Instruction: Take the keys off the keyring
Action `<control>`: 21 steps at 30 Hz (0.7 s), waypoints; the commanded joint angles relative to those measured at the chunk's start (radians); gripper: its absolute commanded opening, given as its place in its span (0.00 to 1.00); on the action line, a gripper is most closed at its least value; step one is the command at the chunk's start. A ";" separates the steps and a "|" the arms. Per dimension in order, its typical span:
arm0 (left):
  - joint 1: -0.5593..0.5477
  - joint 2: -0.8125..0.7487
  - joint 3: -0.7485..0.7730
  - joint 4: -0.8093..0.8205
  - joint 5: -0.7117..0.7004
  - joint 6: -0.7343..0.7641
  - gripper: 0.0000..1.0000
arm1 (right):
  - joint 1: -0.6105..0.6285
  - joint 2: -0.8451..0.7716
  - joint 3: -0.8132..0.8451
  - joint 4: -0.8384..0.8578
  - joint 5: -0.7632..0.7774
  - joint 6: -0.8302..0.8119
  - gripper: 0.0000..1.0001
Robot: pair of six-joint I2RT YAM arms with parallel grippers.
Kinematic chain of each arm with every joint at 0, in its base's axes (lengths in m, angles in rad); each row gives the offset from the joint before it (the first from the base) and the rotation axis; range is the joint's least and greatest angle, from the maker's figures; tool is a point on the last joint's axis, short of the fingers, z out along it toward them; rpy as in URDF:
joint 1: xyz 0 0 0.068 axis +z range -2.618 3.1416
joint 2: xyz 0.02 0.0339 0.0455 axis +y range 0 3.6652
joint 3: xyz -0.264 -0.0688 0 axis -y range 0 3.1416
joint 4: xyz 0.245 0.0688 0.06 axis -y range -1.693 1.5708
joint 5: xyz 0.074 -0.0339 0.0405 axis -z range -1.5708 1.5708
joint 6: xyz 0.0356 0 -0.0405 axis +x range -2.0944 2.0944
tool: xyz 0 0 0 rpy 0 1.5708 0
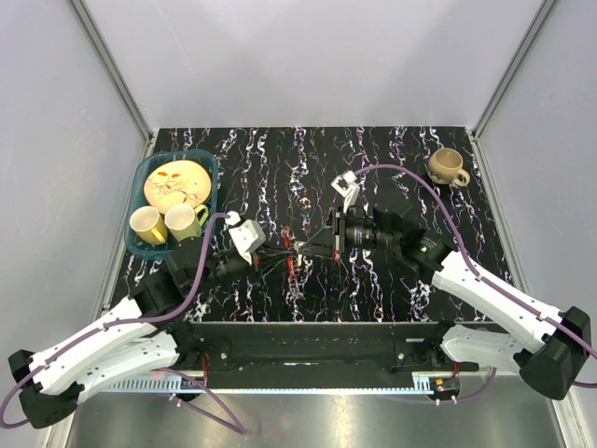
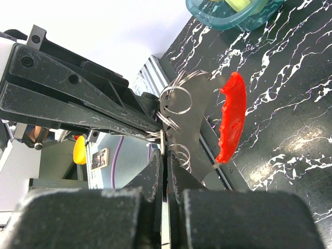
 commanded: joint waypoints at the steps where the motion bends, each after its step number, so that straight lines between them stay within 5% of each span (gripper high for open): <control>1: -0.012 -0.032 -0.013 0.029 0.050 0.014 0.00 | -0.042 -0.011 0.016 0.043 0.065 0.009 0.00; 11: -0.026 0.013 0.004 0.003 0.012 0.043 0.00 | -0.039 0.001 0.052 0.076 -0.038 0.054 0.00; 21: -0.046 -0.002 -0.015 -0.005 0.004 0.100 0.00 | -0.063 0.037 0.084 -0.009 0.022 0.055 0.00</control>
